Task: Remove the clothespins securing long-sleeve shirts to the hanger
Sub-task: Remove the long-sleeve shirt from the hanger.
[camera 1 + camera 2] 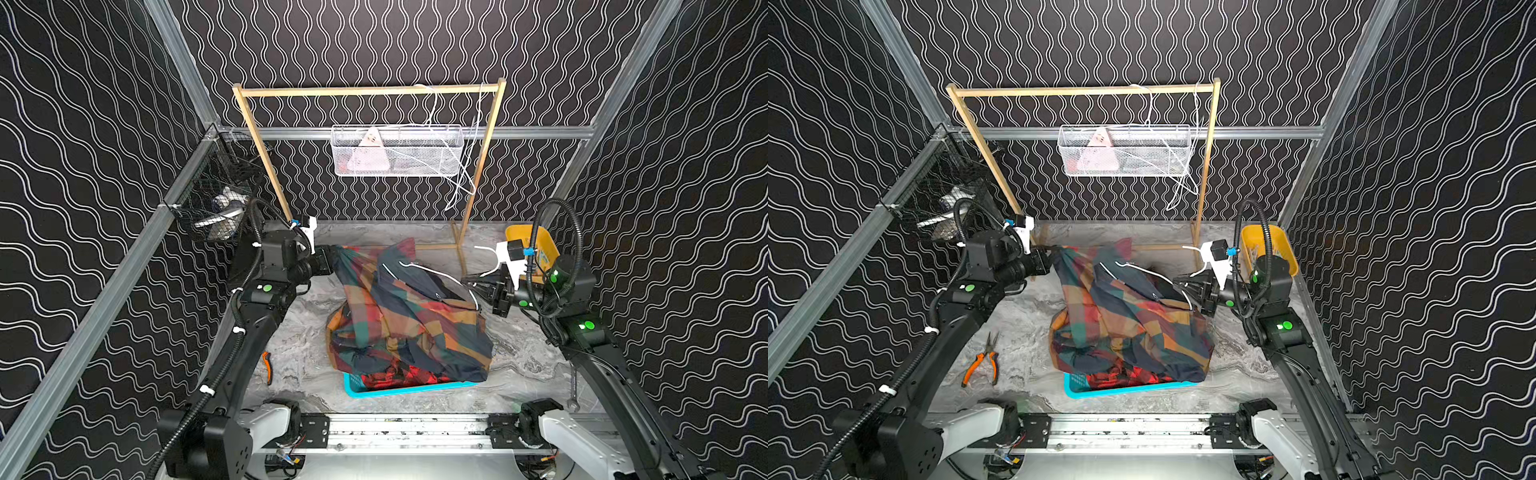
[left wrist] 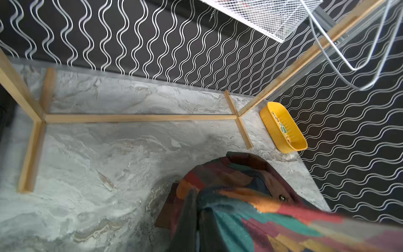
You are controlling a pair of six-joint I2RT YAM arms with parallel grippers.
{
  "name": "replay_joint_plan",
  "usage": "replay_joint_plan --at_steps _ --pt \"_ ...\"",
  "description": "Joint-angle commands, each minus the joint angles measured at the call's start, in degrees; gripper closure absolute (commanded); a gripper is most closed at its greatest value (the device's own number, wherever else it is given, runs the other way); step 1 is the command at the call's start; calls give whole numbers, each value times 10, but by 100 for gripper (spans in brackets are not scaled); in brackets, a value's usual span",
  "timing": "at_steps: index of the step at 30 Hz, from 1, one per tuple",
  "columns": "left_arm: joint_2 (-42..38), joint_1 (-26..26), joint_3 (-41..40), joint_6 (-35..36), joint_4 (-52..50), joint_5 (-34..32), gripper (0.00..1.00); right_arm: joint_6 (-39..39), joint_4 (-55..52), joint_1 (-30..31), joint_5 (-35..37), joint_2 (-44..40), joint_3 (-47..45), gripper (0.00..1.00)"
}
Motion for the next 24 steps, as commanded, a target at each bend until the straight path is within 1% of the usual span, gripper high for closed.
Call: replay_joint_plan --at_steps 1,3,7,10,13,17,21,23,24 --pt "25 11 25 -43 38 -60 100 -40 -78 18 -27 -12 5 100" --pt "38 11 40 -46 43 -46 100 -75 -135 41 -7 -8 19 100" --pt "48 11 48 -60 56 -27 100 -91 -164 79 38 -2 22 100" --pt "46 11 55 -64 57 -6 100 -111 -216 106 99 31 50 100" --pt "35 6 56 -67 65 10 100 -118 -236 120 127 63 70 100" --pt "21 -6 64 -47 44 -1 100 -106 -214 122 128 76 64 100" --pt "22 -5 61 -26 2 -50 100 -92 -191 122 111 42 45 100" --pt "26 -2 58 -32 4 -64 100 -93 -198 122 114 32 43 100" --pt "30 0 61 -39 10 -60 100 -108 -224 122 117 35 49 100"
